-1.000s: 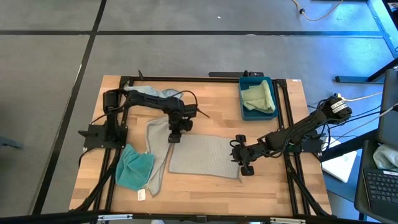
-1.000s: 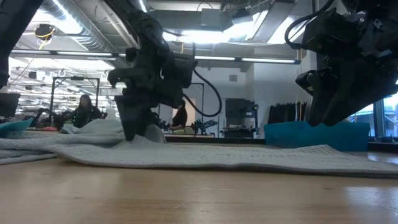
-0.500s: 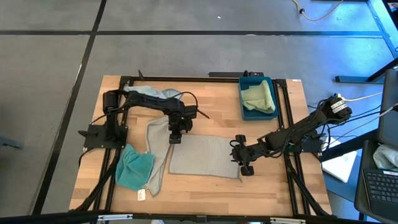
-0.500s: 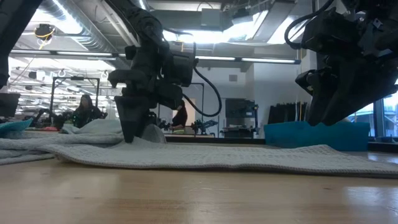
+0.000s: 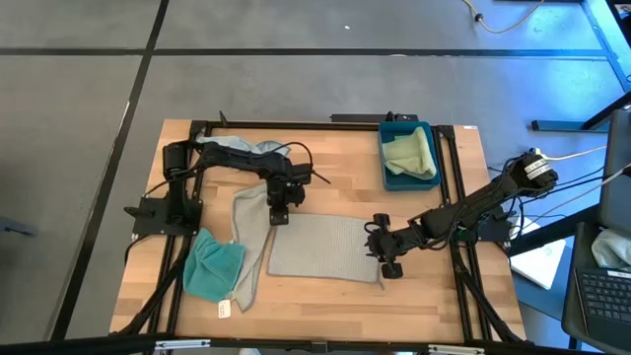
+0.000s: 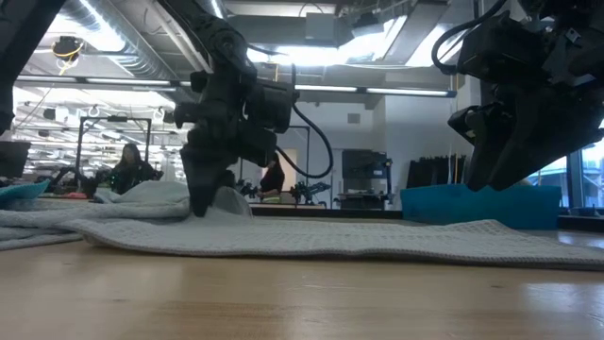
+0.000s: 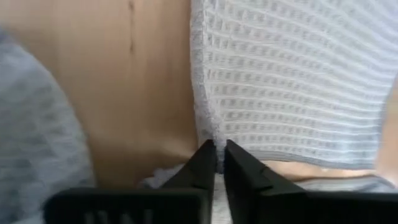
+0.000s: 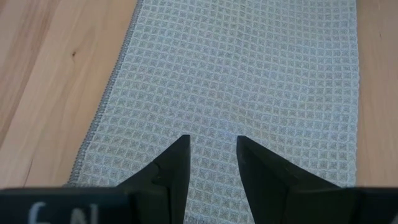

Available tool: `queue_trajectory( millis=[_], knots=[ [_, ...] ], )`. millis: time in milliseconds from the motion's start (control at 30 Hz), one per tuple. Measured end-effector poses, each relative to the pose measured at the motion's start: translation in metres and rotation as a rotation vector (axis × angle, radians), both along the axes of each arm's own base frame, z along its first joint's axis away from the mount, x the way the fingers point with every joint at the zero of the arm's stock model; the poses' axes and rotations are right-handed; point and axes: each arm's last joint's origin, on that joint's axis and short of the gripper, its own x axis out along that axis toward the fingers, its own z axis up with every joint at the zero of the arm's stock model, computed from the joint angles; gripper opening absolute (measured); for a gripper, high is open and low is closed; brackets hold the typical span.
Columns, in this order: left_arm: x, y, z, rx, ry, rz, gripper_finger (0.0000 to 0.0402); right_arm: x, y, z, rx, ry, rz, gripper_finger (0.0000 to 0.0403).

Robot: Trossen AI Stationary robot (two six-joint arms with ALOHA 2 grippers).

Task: Fold microfiber towels
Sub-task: Fold the top grey microfiber cloth

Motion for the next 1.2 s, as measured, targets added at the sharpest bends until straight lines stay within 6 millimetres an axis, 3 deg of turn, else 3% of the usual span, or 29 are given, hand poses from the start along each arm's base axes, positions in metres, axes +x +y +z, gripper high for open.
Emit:
queue_trajectory(
  millis=[267,567,767,867,967,1067,1200],
  knots=[
    [-0.001,-0.002,0.009,-0.036,0.064,0.039,0.0002,0.000,0.000,0.000,0.000,0.000,0.001,0.0134],
    [0.031,-0.005,0.050,0.013,-0.091,0.005,0.0001,0.007,0.003,0.006,0.040,-0.092,0.003,0.0134],
    [0.042,-0.010,0.065,0.025,-0.155,0.005,0.0000,0.016,0.008,0.018,0.073,-0.248,0.038,0.0134],
    [0.043,-0.010,0.065,0.024,-0.158,0.007,0.0000,0.027,0.012,0.027,0.064,-0.410,0.086,0.0134],
    [0.043,-0.010,0.065,0.025,-0.158,0.011,0.0000,0.042,0.019,0.030,-0.072,-0.523,0.190,0.0134],
    [0.044,-0.010,0.066,0.025,-0.165,0.031,0.0000,0.064,0.026,0.031,-0.238,-0.510,0.279,0.0134],
    [0.048,-0.010,0.067,0.011,-0.197,0.044,0.0000,0.102,0.035,0.033,-0.298,-0.325,0.396,0.0145]
  ],
)
